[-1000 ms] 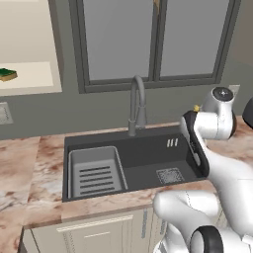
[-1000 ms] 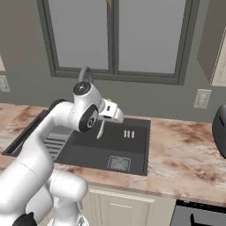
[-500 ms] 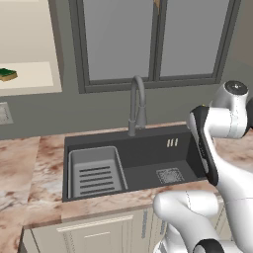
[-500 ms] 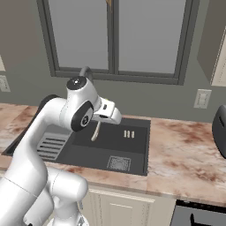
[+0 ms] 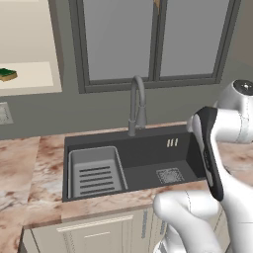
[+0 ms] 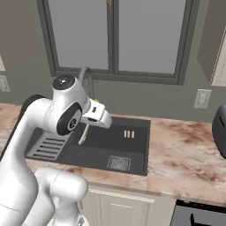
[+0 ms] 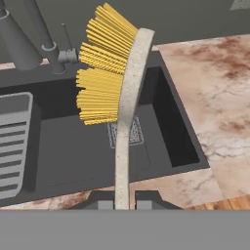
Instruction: Pick up the dish brush and sponge from the sink, and place them back in the cabinet, and close the cabinet door.
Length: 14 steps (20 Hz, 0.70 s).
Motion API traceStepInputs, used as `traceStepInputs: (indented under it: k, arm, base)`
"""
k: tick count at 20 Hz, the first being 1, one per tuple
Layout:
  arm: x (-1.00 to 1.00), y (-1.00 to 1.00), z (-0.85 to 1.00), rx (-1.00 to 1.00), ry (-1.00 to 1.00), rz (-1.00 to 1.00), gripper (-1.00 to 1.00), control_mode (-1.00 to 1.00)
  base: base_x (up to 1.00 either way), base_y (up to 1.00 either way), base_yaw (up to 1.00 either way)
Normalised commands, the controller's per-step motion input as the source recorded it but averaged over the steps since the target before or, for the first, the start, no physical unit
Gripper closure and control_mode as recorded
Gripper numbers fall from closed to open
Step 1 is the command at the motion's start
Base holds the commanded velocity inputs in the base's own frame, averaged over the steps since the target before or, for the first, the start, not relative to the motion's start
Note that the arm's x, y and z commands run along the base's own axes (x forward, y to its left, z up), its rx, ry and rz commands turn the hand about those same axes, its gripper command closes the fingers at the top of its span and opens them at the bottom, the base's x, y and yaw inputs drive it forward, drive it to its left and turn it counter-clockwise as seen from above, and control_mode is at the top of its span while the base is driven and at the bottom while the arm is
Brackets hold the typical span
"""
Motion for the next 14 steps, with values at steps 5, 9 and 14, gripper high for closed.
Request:
traceStepInputs:
  k: [5, 9, 14]
  arm:
    - [-0.37, 0.38, 0.17, 0.04, 0.00, 0.00, 1.00, -1.00]
    - [-0.24, 0.36, 0.17, 0.00, 0.00, 0.00, 1.00, -1.00]
    - [-0.16, 0.27, 0.18, 0.00, 0.00, 0.00, 1.00, -1.00]
  base:
    - [0.00, 0.00, 0.00]
    - [0.00, 0.00, 0.00]
    - [0.00, 0.00, 0.00]
